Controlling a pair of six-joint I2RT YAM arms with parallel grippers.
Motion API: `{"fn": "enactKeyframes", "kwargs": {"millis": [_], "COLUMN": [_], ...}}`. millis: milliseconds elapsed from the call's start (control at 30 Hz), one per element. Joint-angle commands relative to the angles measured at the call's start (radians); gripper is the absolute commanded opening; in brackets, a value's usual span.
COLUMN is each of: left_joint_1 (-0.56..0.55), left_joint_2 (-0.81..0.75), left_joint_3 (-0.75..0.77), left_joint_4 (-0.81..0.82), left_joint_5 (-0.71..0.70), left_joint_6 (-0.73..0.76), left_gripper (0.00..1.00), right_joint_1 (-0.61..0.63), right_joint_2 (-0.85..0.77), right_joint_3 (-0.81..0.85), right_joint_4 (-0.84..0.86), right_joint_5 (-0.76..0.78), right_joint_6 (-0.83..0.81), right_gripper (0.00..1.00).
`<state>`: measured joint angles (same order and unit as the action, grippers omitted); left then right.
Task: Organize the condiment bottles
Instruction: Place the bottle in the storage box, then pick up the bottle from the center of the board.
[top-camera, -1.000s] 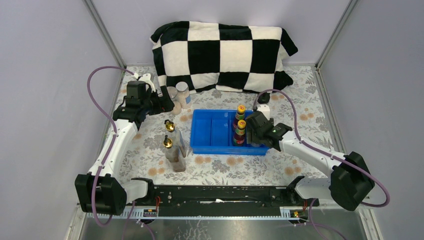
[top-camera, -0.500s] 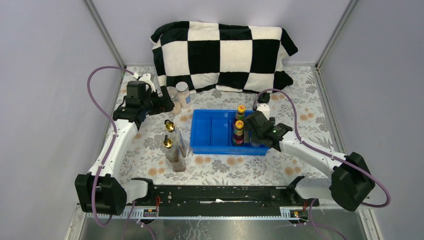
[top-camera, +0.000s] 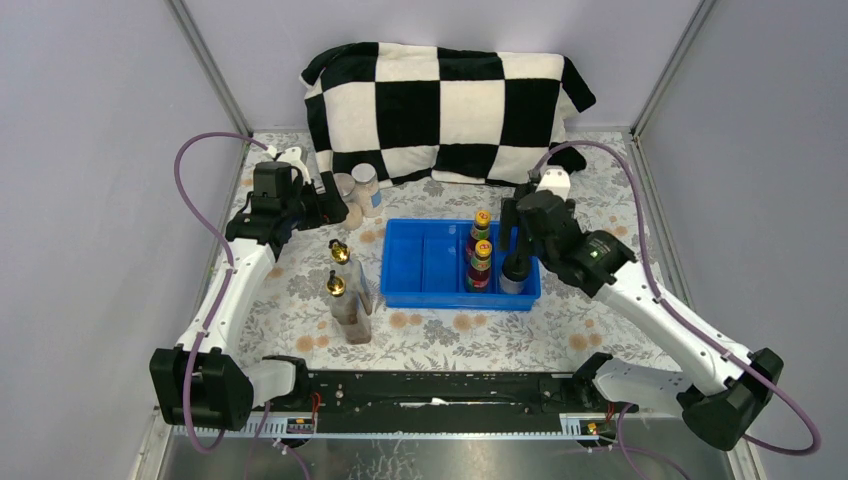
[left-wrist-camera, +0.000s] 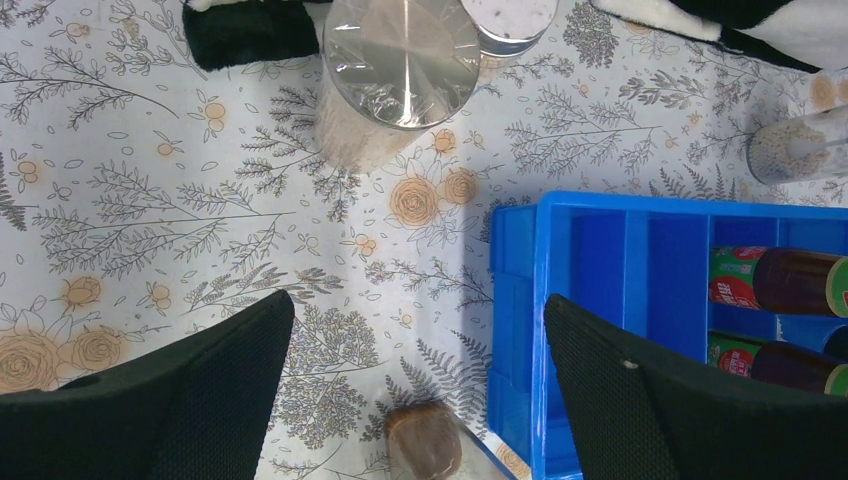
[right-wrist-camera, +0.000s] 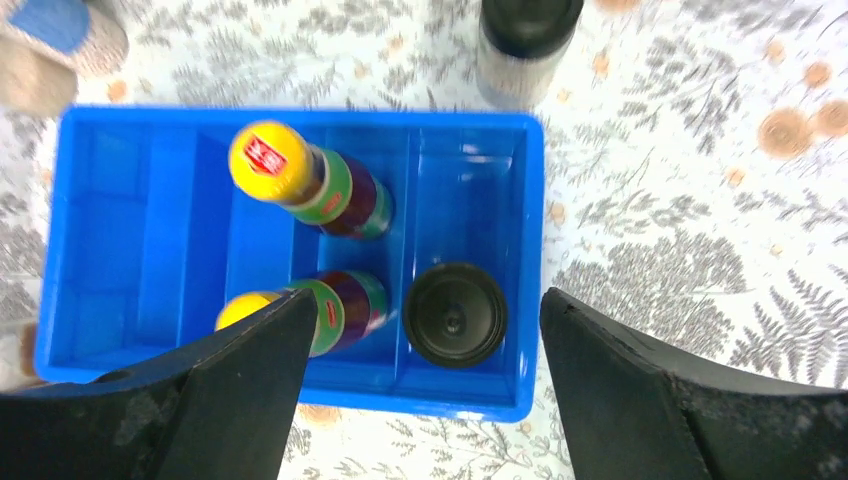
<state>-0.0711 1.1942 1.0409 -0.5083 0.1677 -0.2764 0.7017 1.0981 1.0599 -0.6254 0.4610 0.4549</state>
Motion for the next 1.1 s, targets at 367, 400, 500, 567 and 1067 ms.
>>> {"fn": "enactKeyframes", "kwargs": {"millis": [367, 400, 500, 567, 1067], "left_joint_1": [0.004, 0.004, 0.004, 0.004, 0.004], "left_joint_2": [-0.004, -0.003, -0.002, 0.0, 0.002], "left_joint_3": [-0.016, -0.016, -0.016, -0.015, -0.015], "left_joint_4": [0.04, 0.041, 0.04, 0.041, 0.041], "left_joint_5": [-0.02, -0.019, -0.02, -0.02, -0.028], "left_joint_6": [0.021, 0.022, 0.022, 0.023, 0.025], "left_gripper": [0.99, 0.99, 0.99, 0.99, 0.99], "right_joint_1": [-0.28, -0.304, -0.356, -0.377, -0.388], "right_joint_2": [0.273, 0.302, 0.383, 0.431, 0.644], "right_joint_3": [0.12, 0.128, 0.174, 0.196, 0.26], "right_joint_4": [0.221, 0.24, 0.271, 0.306, 0.394], "right_joint_5": [-0.073, -0.093, -0.147, -0.203, -0.171], "right_joint_6": [-0.241, -0.247, -0.249, -0.25, -0.291], "right_gripper": [1.0, 1.0, 1.0, 1.0, 1.0]}}
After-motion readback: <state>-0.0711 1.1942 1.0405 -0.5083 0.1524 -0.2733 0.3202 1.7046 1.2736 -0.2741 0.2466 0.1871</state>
